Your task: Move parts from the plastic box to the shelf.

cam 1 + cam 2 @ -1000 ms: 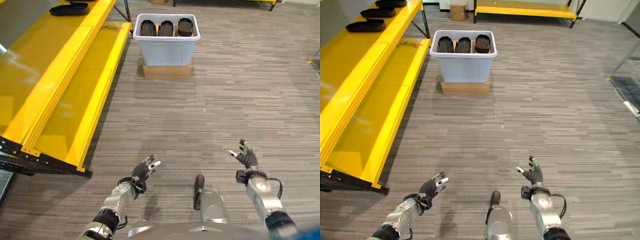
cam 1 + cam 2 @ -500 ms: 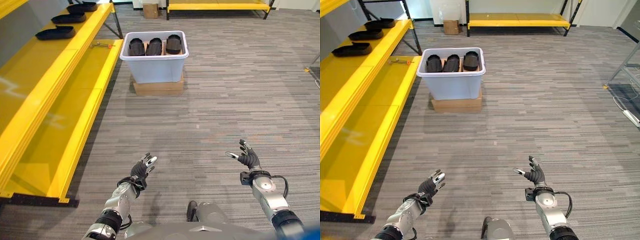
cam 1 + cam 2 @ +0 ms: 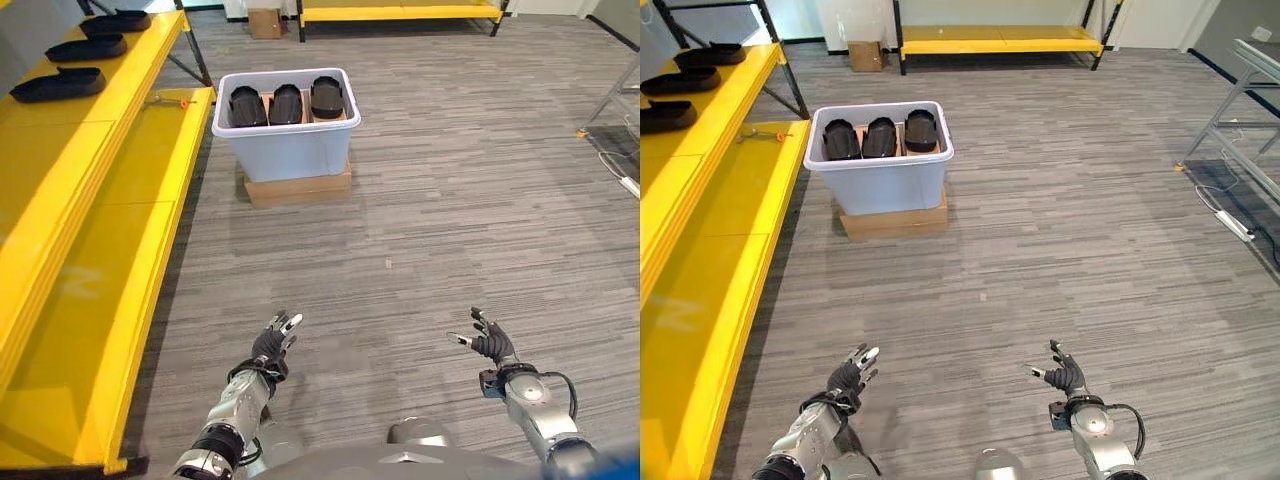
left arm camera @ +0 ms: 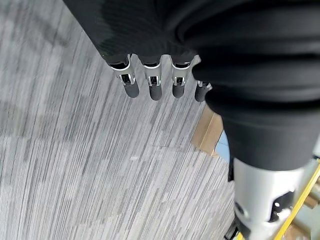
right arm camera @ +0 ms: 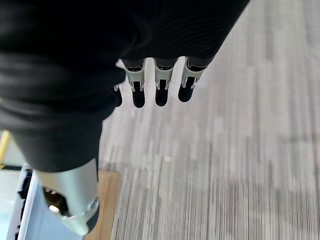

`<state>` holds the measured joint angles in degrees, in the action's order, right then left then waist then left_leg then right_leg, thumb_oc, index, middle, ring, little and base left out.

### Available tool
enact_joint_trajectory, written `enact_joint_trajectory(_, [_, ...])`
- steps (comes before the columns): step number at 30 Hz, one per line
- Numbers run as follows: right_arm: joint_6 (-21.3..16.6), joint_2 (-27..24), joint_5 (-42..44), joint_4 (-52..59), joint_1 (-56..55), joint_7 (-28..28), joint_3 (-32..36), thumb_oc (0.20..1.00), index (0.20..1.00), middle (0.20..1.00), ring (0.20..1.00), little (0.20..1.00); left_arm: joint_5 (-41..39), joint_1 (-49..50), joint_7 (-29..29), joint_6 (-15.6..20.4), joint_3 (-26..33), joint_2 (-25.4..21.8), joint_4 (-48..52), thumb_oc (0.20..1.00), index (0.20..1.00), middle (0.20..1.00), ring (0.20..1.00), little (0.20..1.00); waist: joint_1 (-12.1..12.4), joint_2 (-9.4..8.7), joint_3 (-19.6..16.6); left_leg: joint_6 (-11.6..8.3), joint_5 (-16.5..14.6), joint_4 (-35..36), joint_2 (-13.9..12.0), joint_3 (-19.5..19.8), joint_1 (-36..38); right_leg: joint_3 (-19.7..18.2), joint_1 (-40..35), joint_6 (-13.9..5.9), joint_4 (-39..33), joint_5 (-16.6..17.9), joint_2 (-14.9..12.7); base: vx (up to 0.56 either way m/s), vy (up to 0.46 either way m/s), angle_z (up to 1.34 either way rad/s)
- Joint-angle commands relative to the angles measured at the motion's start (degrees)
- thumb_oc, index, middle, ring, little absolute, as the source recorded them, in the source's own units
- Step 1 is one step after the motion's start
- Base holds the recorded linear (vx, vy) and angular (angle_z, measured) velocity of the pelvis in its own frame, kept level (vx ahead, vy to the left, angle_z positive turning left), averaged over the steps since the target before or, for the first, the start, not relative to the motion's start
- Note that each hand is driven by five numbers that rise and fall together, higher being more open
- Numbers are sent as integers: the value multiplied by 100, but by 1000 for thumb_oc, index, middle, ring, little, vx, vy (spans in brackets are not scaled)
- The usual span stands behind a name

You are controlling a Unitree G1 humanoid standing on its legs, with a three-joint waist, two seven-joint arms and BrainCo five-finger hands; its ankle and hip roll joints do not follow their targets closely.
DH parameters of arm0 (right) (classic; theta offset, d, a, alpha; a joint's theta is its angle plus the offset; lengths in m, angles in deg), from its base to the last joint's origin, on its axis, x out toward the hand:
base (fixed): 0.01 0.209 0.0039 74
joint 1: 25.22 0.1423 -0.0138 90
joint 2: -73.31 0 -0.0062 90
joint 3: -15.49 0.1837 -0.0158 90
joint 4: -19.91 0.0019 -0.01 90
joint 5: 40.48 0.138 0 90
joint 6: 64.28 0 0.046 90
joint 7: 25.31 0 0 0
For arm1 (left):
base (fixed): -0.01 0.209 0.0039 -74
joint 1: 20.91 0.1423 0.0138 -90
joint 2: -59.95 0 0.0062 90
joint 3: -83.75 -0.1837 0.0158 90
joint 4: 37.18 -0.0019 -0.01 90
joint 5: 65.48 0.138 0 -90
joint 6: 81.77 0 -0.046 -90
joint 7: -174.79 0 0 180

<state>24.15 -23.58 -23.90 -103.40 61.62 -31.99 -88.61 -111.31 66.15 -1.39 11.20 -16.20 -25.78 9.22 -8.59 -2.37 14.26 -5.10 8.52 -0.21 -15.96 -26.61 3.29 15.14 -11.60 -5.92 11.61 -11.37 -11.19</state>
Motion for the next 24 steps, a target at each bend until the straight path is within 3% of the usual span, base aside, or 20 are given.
enact_joint_trajectory(1, [-253,-75,77,180,47,131,164,1000,1000,1000,1000,1000,-873,19,80,-145,217,173,365,1000,1000,1000,1000,1000,79,145,15,-98,-523,-617,-325,-80,-221,496,615,291,544,-123,228,291,266,-8])
enact_joint_trajectory(5, [-364,66,182,222,90,137,117,1000,1000,1000,1000,1000,-518,-106,222,-51,94,146,446,1000,1000,1000,1000,1000,138,77,-12,39,-682,-749,-80,39,-353,408,620,247,758,-211,263,262,262,16])
enact_joint_trajectory(8, [-393,126,92,309,149,172,86,1000,1000,1000,1000,1000,-39,-223,87,100,-91,14,633,1000,1000,1000,1000,1000,183,44,-67,256,-820,-694,252,77,-402,291,617,173,1179,-473,305,302,411,3])
enact_joint_trajectory(9, [-373,163,-11,340,230,154,18,1000,1000,1000,1000,1000,214,-277,-62,63,-200,-101,713,1000,1000,1000,1000,1000,227,12,-127,477,-965,-569,589,40,-386,282,783,-23,1846,-355,236,295,498,-9])
enact_joint_trajectory(10, [-386,173,-88,354,281,139,-15,1000,1000,1000,1000,1000,347,-306,-102,63,-229,-156,721,1000,1000,1000,1000,1000,263,-4,-153,566,-1014,-482,746,31,-362,281,845,-135,2170,-220,178,254,443,-7])
enact_joint_trajectory(12, [-440,190,-17,412,405,105,-73,1000,1000,1000,1000,1000,547,-319,-44,60,-314,-256,752,1000,1000,1000,1000,1000,370,-26,-188,742,-1098,-289,1006,22,-292,360,1066,-341,2951,247,-28,185,318,-4])
enact_joint_trajectory(14, [-447,175,3,453,501,114,-89,1000,1000,1000,1000,1000,630,-295,-46,52,-384,-307,830,1000,1000,1000,1000,1000,386,-18,-155,834,-1159,-152,1139,5,-163,300,1436,-396,3270,403,-25,139,190,-10])
enact_joint_trajectory(17, [-461,134,-58,539,521,91,-92,1000,1000,1000,1000,1000,704,-297,-9,26,-418,-332,873,1000,1000,1000,1000,1000,304,-18,-64,807,-1206,-159,1189,12,-65,334,1612,-270,2576,342,314,113,8,-19])
enact_joint_trajectory(19, [-462,114,-2,594,484,86,-46,1000,1000,1000,1000,1000,750,-345,-44,-13,-463,-313,908,1000,1000,1000,1000,1000,287,-40,-23,750,-1261,-198,1205,17,44,511,1525,-167,1485,402,268,154,-116,14])
enact_joint_trajectory(21, [-513,151,97,582,468,31,-18,1000,1000,1000,1000,1000,857,-423,-126,-102,-560,-318,975,1000,1000,1000,1000,1000,256,-74,30,735,-1399,-218,1215,15,222,483,1754,-356,585,1085,-97,147,-172,13])
enact_joint_trajectory(22, [-513,151,97,582,468,31,-18,1000,1000,1000,1000,1000,857,-423,-126,-102,-560,-318,975,1000,1000,1000,1000,1000,256,-74,30,735,-1399,-218,1215,15,222,483,1754,-356,585,1085,-97,243,-275,15])
enact_joint_trajectory(23, [-516,236,167,601,451,-91,4,1000,1000,1000,1000,1000,969,-496,-80,-204,-673,-350,977,1000,1000,1000,1000,1000,195,-149,91,724,-1582,-232,1258,92,335,206,1943,-633,-153,1897,-441,278,-280,17])
enact_joint_trajectory(24, [-494,281,155,607,424,-170,35,1000,1000,1000,1000,1000,1020,-506,-33,-222,-734,-370,964,1000,1000,1000,1000,1000,171,-178,131,722,-1702,-269,1259,141,387,72,2020,-758,-516,2272,-622,377,-378,29])
